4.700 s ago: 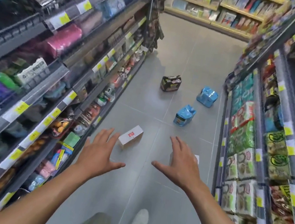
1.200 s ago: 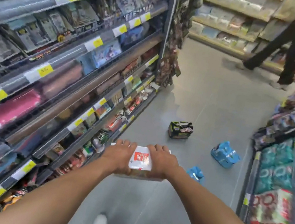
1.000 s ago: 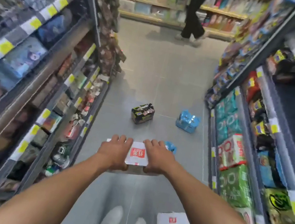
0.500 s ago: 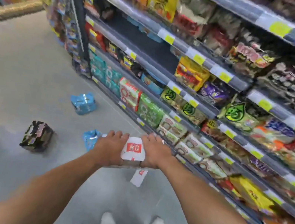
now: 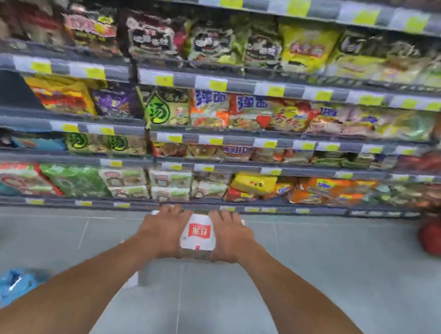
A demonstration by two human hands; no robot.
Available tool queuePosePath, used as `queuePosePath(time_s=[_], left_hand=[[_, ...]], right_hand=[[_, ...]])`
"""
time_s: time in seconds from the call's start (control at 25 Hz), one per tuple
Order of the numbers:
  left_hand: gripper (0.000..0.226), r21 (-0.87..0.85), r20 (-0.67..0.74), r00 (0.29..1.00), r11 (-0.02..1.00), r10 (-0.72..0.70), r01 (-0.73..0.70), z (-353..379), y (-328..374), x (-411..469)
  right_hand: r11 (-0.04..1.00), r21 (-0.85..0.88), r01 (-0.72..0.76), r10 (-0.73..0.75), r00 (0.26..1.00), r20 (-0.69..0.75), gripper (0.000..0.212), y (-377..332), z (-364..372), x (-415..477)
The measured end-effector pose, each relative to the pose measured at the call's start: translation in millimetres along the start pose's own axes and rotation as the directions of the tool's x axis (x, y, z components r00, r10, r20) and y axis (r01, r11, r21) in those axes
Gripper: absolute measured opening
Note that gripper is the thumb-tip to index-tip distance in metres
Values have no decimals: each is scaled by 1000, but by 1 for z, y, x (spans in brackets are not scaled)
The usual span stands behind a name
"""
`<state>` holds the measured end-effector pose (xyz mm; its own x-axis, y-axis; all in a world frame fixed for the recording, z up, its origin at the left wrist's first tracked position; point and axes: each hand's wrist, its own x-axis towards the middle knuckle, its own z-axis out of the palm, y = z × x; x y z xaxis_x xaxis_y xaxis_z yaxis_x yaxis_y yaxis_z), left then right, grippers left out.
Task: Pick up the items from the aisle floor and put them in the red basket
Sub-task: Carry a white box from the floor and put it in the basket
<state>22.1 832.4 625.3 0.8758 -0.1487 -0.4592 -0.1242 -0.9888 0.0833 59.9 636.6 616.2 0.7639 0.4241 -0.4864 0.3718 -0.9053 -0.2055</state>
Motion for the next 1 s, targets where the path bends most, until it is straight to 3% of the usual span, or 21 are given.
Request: queuePosePath(time_s=[0.2, 0.4, 0.72, 1.0], left_hand=[[104, 91, 7, 971, 967, 237, -237, -15, 179, 63], [106, 200, 33, 870, 850, 491, -487, -25, 348, 101], [101, 307, 145, 692, 633, 707, -711, -7, 517, 133], [100, 321, 217, 561, 484, 799, -814, -30, 623, 211]], right_hand=[[966, 130, -224, 236, 968, -83, 112, 161, 6, -96], [853, 297, -429, 480, 868, -126, 109, 294, 27, -196], [645, 444, -622, 720, 689, -82, 104, 400, 76, -292], [504, 518, -691, 815, 579, -21, 100, 491, 55, -298]])
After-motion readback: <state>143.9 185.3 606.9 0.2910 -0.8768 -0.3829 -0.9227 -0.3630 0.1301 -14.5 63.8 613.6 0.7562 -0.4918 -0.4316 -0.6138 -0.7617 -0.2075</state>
